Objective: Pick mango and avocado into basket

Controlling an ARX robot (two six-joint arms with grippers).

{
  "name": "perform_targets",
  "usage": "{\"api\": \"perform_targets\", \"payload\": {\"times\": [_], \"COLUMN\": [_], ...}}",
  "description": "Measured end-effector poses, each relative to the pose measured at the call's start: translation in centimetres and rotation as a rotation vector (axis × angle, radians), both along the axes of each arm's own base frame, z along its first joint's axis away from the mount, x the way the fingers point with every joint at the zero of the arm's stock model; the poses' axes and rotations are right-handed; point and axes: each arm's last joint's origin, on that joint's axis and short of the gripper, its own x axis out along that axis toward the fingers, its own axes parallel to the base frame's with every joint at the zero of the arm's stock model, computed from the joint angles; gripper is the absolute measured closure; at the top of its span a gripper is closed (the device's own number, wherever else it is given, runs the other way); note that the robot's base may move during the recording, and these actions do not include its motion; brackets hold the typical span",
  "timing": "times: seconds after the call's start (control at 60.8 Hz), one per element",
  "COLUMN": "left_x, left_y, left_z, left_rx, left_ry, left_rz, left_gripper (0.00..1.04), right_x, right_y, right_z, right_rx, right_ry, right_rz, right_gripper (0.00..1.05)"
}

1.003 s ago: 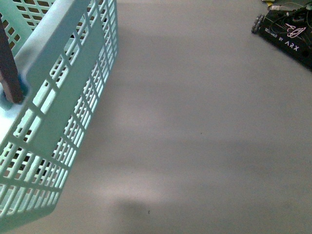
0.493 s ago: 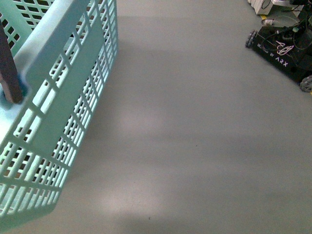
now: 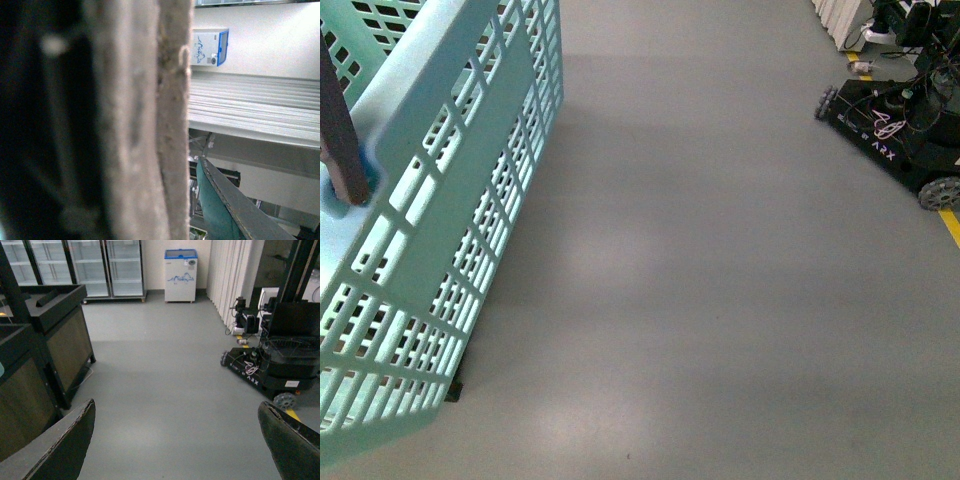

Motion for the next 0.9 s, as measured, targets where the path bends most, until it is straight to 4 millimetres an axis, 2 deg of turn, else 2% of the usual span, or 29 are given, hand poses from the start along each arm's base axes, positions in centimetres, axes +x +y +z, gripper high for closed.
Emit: {"api": "perform_targets", "payload": {"times": [0.904], "left_x": [0.0], "left_y": [-0.01], "left_z": [0.05], "left_rx": [0.0], "left_ry": [-0.002], "left_rz": [0.002], "left_gripper": [0.75], "right_x": [-0.01], "right_y": [0.0], "right_z": [0.01], "right_rx": [0.0], "right_ry": [-0.001], "right_rz": [-0.002], "right_gripper": [0.09]}}
